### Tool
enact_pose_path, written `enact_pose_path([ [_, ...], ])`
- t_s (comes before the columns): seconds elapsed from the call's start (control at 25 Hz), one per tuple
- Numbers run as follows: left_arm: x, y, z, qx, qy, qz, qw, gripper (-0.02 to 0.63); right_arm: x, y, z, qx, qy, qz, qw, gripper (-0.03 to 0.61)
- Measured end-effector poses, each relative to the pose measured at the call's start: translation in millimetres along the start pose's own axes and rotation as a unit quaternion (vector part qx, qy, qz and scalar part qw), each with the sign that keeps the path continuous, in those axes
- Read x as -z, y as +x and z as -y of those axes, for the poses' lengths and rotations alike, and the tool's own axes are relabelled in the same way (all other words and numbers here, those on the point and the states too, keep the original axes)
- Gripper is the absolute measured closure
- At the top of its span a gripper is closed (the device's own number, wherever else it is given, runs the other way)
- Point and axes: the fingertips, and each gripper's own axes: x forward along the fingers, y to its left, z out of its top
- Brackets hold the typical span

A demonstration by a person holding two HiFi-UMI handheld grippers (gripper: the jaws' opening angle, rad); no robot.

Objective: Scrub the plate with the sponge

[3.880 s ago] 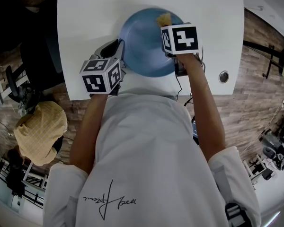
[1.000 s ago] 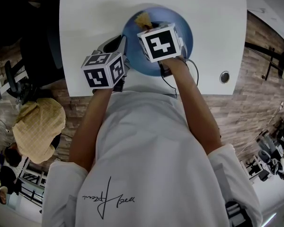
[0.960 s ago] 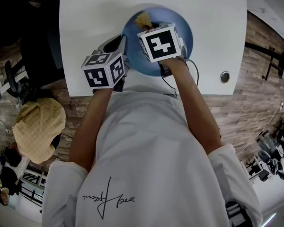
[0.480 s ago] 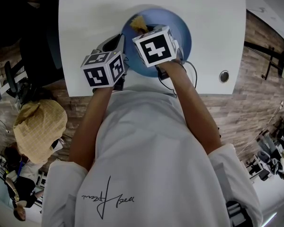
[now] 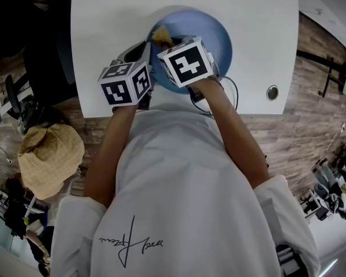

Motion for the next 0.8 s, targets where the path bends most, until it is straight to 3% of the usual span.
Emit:
enact_pose_path([
  [0.32, 0, 0, 0, 0.0, 0.0, 0.001, 1.0, 0.601, 5, -1, -8, -0.019, -0.009, -0.002, 1.0, 0.535],
  [0.8, -1, 1, 1, 0.001, -0.004, 0.002, 1.0, 0.601, 24, -3, -19, -0.087, 0.032, -0.011, 0.996, 0.535],
])
